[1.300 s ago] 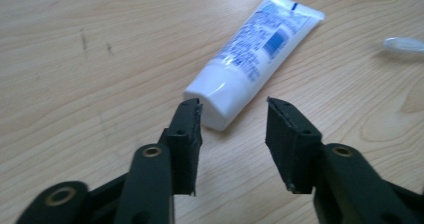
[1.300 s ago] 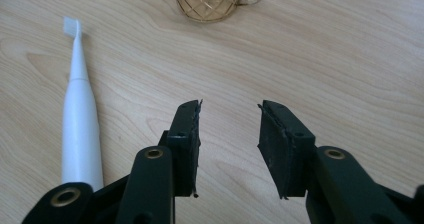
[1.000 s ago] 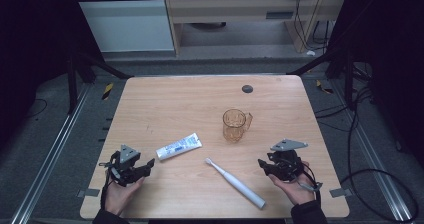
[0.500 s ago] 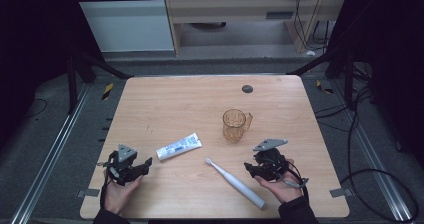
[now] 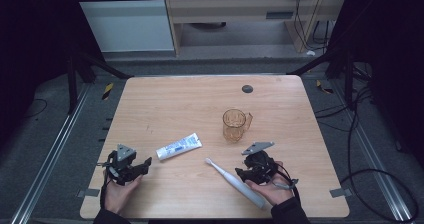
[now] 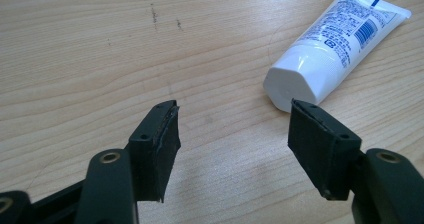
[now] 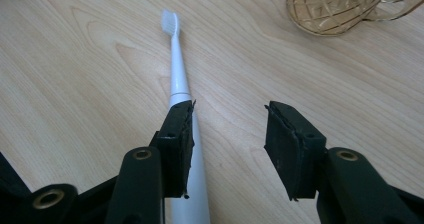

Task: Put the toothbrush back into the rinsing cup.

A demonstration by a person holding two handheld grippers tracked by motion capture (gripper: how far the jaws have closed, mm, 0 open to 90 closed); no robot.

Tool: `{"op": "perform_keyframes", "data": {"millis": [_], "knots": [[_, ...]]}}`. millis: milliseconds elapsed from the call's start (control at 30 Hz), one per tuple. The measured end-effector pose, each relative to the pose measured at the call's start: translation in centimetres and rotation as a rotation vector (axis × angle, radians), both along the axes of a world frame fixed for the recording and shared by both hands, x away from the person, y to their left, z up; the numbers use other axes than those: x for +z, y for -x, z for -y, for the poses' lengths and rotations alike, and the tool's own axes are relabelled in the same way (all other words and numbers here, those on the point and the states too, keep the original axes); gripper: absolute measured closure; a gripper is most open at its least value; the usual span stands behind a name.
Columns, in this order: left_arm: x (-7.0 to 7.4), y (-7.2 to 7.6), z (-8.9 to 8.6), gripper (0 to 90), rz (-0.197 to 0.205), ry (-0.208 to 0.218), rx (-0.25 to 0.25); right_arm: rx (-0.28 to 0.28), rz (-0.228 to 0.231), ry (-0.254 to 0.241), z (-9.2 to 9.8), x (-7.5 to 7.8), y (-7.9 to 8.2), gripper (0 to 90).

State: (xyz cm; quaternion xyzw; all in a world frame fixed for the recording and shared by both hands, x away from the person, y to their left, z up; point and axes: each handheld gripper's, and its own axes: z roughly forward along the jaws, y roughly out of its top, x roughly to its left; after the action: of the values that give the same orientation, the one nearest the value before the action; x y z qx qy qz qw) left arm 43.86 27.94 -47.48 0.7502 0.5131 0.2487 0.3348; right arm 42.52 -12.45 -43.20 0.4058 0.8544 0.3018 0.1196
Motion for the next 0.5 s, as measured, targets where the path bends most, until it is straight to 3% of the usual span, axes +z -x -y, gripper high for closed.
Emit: {"op": "perform_keyframes", "data": {"millis": [500], "knots": [[0.0,0.0,-0.1,36.1,-0.003,-0.003,0.001,0.066,-0.045,0.050,-2.5,-1.1,-0.4,54.8]]}}
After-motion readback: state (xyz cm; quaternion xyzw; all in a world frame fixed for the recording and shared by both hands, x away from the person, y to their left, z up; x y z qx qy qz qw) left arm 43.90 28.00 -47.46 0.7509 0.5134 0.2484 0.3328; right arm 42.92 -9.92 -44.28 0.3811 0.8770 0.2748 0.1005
